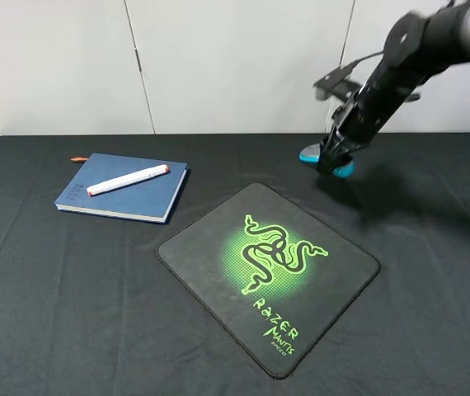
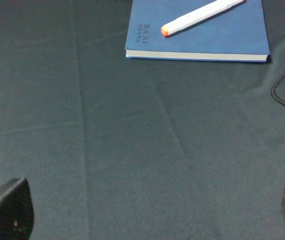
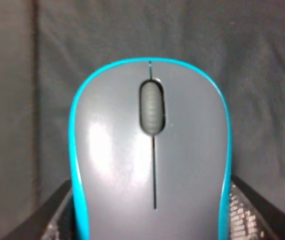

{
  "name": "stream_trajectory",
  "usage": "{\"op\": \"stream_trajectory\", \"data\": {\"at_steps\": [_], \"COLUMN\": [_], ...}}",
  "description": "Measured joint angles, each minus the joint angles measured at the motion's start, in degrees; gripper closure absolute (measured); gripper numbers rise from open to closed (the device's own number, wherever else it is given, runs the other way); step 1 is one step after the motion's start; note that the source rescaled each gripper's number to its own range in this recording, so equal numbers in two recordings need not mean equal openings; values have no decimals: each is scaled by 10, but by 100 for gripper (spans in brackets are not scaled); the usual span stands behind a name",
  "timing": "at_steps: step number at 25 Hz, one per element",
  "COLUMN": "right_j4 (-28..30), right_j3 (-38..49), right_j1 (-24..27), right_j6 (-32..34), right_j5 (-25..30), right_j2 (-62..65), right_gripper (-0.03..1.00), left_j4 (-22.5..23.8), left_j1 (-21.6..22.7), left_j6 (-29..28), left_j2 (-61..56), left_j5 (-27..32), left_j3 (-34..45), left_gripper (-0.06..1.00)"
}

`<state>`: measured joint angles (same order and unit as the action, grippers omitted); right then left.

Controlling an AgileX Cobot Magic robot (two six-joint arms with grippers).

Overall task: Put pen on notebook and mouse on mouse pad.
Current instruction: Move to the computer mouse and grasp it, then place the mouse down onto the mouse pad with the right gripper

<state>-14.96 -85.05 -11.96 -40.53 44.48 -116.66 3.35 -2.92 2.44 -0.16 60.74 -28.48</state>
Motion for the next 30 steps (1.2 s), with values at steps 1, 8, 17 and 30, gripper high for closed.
{"op": "stream_trajectory", "data": {"at_steps": [1, 8, 17, 30], "right_j4": [0, -3, -2, 13], "right_j3": [0, 3, 117, 278], "right_j1": [0, -10, -121, -269], "right_j6": [15, 118, 172, 219], "right_j5": [16, 101, 40, -214], "right_j2": [11, 59, 102, 111], "right_gripper": [96, 96, 96, 96], "left_j4": [0, 0, 0, 0], "left_j1": [0, 0, 0, 0], "left_j6": [0, 0, 0, 0], "left_j2": [0, 0, 0, 0], "left_j5": [0, 0, 0, 0], "left_j3": [0, 0, 0, 0], "left_gripper": [-4, -4, -4, -4]}}
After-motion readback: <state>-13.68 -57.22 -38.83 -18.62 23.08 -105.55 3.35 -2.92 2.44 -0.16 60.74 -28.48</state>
